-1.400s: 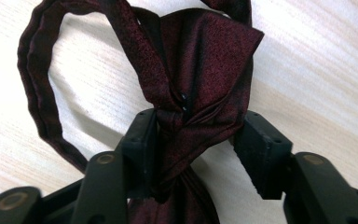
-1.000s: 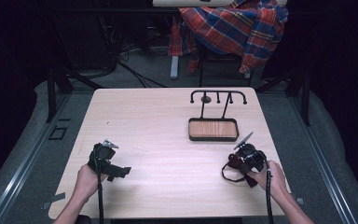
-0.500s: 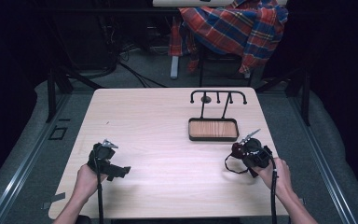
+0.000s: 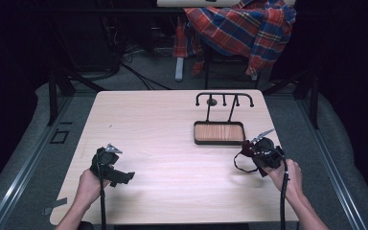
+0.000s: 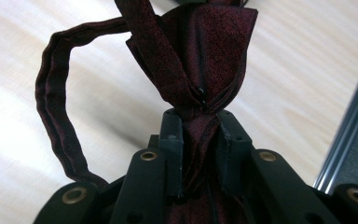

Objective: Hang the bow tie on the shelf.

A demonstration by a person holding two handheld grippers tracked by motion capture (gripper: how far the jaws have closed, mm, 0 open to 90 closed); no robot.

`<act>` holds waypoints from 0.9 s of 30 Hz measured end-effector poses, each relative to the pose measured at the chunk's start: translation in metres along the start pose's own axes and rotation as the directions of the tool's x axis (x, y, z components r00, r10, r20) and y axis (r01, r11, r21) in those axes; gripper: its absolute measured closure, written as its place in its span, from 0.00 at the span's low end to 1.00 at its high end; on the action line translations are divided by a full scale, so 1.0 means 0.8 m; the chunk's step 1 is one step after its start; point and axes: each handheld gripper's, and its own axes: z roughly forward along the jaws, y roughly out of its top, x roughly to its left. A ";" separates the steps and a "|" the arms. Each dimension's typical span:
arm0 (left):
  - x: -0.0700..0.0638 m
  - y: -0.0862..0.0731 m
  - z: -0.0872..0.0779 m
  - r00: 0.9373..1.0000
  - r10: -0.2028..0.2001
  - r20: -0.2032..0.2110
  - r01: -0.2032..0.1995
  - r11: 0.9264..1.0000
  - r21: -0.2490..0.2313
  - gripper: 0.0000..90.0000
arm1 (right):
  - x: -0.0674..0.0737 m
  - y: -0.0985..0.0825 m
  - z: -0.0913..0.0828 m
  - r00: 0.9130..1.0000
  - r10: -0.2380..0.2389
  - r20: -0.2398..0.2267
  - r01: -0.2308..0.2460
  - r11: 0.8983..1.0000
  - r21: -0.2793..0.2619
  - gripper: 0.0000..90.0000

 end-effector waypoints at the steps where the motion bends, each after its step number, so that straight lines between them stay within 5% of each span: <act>1: 0.000 0.000 0.000 1.000 0.002 0.000 -0.002 1.000 0.000 0.01 | -0.002 0.001 0.001 1.000 0.004 0.011 -0.004 1.000 -0.004 0.83; 27: -0.001 0.001 0.003 1.000 0.008 -0.005 -0.008 1.000 0.006 0.02 | -0.032 0.020 0.005 0.993 0.077 0.092 -0.071 0.995 -0.063 0.83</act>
